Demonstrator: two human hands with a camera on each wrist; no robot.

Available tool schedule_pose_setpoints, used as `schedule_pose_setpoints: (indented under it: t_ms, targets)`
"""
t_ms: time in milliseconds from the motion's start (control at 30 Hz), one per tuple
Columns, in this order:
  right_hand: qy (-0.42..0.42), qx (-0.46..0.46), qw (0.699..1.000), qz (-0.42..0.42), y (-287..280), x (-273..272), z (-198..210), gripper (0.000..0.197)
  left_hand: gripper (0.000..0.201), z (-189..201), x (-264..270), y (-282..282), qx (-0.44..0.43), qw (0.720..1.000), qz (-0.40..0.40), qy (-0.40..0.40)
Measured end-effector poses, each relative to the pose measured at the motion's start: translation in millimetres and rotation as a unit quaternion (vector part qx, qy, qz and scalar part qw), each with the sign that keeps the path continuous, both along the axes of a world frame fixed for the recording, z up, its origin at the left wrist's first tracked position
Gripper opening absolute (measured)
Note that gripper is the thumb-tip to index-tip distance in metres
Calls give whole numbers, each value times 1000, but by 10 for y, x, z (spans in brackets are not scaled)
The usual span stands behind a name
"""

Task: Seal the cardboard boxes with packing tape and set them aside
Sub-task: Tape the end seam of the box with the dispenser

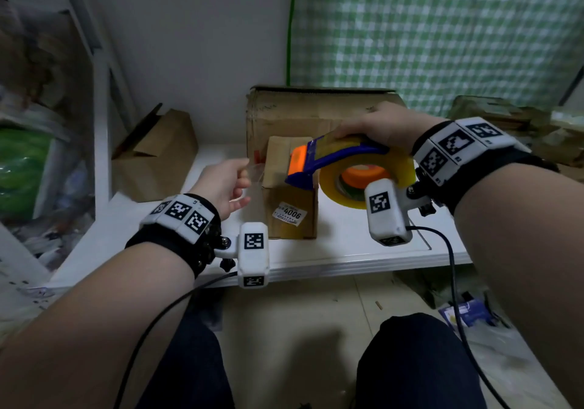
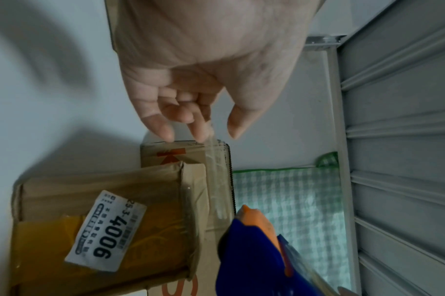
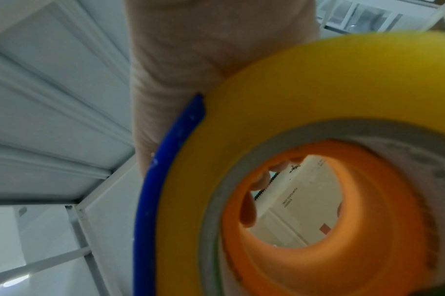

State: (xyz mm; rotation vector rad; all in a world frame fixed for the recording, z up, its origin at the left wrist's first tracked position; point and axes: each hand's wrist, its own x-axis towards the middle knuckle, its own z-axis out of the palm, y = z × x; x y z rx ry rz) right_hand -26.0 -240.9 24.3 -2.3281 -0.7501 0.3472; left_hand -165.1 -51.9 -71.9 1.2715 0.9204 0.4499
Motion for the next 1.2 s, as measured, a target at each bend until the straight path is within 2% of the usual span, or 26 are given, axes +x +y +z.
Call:
schedule_pose_setpoints:
  t_ms: [133, 267, 567, 833, 933, 1100, 1200]
  targets:
    - [-23, -55, 998, 12, 121, -59, 44, 41, 14, -122, -42, 7, 3, 1000, 25, 8]
    - [-24, -70, 997, 13, 218, -93, 31, 43, 14, -220, -54, 24, 6, 999, 40, 0]
    - [-37, -102, 994, 16, 288, -184, 48, 33, 11, -303, -17, 79, 16, 998, 58, -8]
    - [-43, -137, 990, -6, 342, -196, -17, 42, 21, -407, 22, 60, 33, 998, 49, 5]
    - [-55, -176, 983, -11, 385, -237, -8, 46, 25, -461, 25, 52, 31, 999, 37, 18]
    - [-117, -253, 960, -7, 504, -348, 66, 42, 22, -518, 47, -4, 7, 1000, 15, 22]
    - [-159, -293, 943, -18, 573, -404, 56, 51, 21, -549, 58, -31, -21, 1000, 5, 15]
